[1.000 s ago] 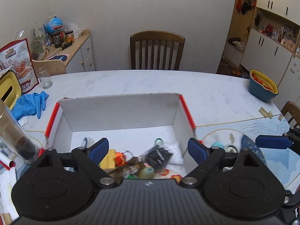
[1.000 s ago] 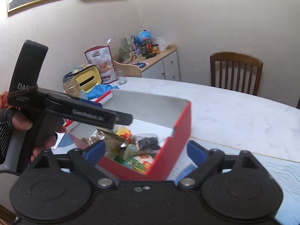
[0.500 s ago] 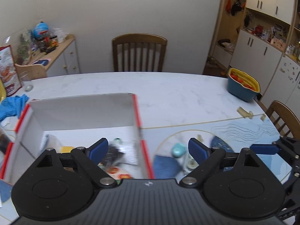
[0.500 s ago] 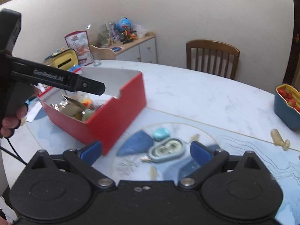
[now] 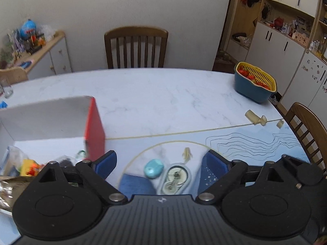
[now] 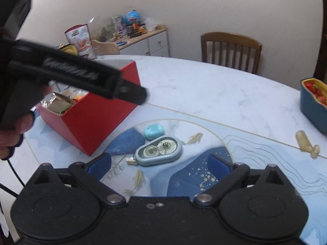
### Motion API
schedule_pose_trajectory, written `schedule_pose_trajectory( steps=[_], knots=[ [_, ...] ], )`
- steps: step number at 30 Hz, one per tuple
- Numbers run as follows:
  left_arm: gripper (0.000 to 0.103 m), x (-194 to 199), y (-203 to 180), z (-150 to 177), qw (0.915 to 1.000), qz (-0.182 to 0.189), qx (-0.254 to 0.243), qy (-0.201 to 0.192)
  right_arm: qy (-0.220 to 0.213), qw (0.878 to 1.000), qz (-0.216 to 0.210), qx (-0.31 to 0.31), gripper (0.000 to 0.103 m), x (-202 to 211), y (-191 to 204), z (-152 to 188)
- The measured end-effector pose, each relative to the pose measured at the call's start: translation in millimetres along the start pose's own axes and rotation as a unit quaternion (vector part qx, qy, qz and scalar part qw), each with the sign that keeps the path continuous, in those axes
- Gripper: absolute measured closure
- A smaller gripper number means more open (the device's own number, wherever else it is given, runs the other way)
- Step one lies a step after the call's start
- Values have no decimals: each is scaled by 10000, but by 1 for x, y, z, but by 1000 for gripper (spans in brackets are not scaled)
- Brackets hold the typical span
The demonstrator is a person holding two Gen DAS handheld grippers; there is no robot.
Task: Organize objects
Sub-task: 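Move both tools back over the blue soap and correction tape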
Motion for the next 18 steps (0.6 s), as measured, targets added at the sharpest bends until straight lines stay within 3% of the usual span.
schedule_pose_trajectory(
  steps=[11,18],
  knots=[
    [4,-53,-2,-21,9983,-119,506,271,75,9998,-80,145,3,-54,-3,-13],
    [4,-67,9,-27,9970,-180,653,379,192,9997,-146,-103,3,-86,-6,-24]
  ],
)
Point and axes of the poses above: each gripper's, at about its wrist camera, not at the fingertips, and x roughly against the way its jaws point, y to its left, z to its underside, the point moved 6 cm from there along -x, roughly the way its jaws point, and after that the axes turned 13 degrees about y, right-handed, at the moved point
